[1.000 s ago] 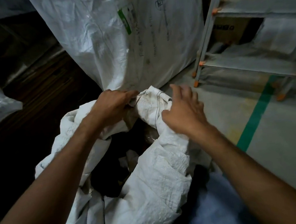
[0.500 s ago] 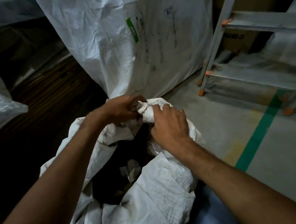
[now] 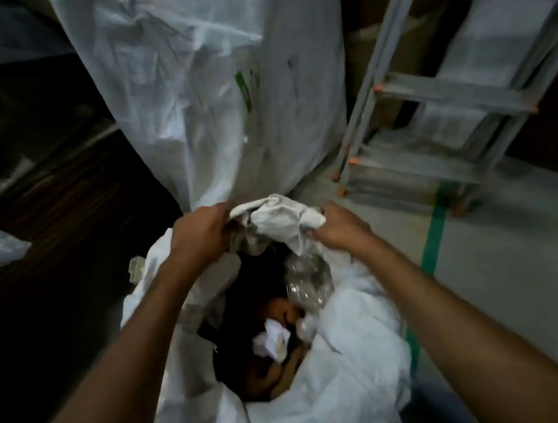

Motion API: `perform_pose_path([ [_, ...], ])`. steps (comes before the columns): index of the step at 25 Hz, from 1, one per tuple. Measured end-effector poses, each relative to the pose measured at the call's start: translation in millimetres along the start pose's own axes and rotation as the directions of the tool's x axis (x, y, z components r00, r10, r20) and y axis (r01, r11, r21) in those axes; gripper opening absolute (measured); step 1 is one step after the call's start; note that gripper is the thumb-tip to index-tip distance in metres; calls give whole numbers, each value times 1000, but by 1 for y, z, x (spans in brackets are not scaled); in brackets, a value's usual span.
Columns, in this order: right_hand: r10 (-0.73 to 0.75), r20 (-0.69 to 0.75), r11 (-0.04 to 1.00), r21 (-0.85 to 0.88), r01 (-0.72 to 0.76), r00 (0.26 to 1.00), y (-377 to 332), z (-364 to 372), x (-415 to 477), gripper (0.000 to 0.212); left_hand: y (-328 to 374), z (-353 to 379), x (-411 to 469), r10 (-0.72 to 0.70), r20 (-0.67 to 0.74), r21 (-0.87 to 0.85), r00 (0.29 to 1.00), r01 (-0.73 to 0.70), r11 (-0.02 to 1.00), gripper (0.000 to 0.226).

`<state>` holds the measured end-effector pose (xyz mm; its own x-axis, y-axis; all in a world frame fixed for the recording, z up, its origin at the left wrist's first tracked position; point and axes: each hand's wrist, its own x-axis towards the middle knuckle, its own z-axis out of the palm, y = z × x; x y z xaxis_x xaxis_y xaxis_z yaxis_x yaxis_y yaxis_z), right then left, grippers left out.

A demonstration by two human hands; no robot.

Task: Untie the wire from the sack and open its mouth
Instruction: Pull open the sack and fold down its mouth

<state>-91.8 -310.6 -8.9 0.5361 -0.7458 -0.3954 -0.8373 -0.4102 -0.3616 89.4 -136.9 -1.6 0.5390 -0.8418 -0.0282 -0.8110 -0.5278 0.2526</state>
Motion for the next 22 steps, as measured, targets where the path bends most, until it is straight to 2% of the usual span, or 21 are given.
perform_pose_path([
  [1, -72, -136, 990, -128, 54, 988, -15, 5, -5, 70, -9, -11, 18, 24, 69, -84, 997, -18, 996, 11],
  [2, -228, -245, 962, -205, 180, 942, -26, 14, -7, 83, -18, -18, 34, 67, 117, -244, 991, -37, 969, 3],
  [3, -400, -275, 904, -275, 327, 874, -35, 28, -6, 99, -27, -22, 51, 95, 171, -428, 981, -13, 904, 11],
  [4, -489, -237, 864, -259, 431, 839, -41, 39, -7, 112, -32, -25, 64, 129, 275, -576, 953, 55, 816, 20],
  [5, -514, -217, 855, -206, 476, 830, -48, 47, -6, 122, -38, -23, 76, 156, 366, -665, 918, 140, 734, 26],
  [6, -519, -224, 854, -156, 496, 825, -51, 50, 3, 130, -44, -19, 82, 167, 424, -693, 890, 200, 693, 31],
  [7, -527, -264, 850, -168, 500, 808, -53, 49, 15, 132, -50, -15, 87, 172, 458, -690, 872, 227, 688, 39],
  [8, -551, -303, 833, -255, 491, 778, -53, 49, 28, 126, -55, -11, 90, 166, 477, -674, 863, 239, 699, 49],
  [9, -597, -315, 794, -359, 490, 737, -55, 44, 38, 111, -56, -8, 90, 138, 475, -672, 869, 257, 695, 55],
  [10, -631, -262, 757, -413, 506, 730, -54, 38, 49, 91, -52, -5, 86, 85, 450, -662, 889, 269, 700, 54],
  [11, -621, -172, 755, -396, 523, 765, -53, 33, 59, 74, -44, -3, 80, 22, 368, -601, 929, 220, 769, 52],
  [12, -580, -69, 782, -326, 531, 812, -50, 28, 70, 65, -36, 0, 70, -19, 223, -458, 975, 122, 881, 54],
  [13, -523, 45, 825, -226, 518, 851, -46, 23, 80, 65, -24, 1, 54, -6, 57, -251, 998, 20, 968, 58],
  [14, -469, 175, 861, -125, 492, 866, -42, 18, 87, 68, -9, 3, 35, 34, -55, -78, 998, -38, 996, 67],
  [15, -454, 290, 874, -37, 484, 842, -42, 12, 92, 69, -1, 9, 18, 54, -69, 55, 996, -51, 997, 79],
  [17, -444, 453, 879, 52, 474, 773, -45, 6, 103, 49, 3, 27, -5, -34, 23, 218, 999, 28, 976, 101],
  [18, -414, 527, 889, 60, 453, 743, -47, 7, 109, 35, -4, 33, -11, -93, 34, 213, 995, 84, 973, 101],
  [19, -395, 562, 900, 78, 429, 727, -51, 7, 110, 26, -14, 37, -12, -131, 21, 150, 991, 126, 981, 92],
  [20, -386, 553, 906, 77, 416, 739, -54, 9, 113, 28, -27, 38, -8, -142, 4, 55, 990, 142, 988, 76],
  [22, -394, 369, 880, -112, 461, 842, -57, 19, 105, 66, -58, 33, 3, -163, 39, -216, 986, 167, 962, 51],
])
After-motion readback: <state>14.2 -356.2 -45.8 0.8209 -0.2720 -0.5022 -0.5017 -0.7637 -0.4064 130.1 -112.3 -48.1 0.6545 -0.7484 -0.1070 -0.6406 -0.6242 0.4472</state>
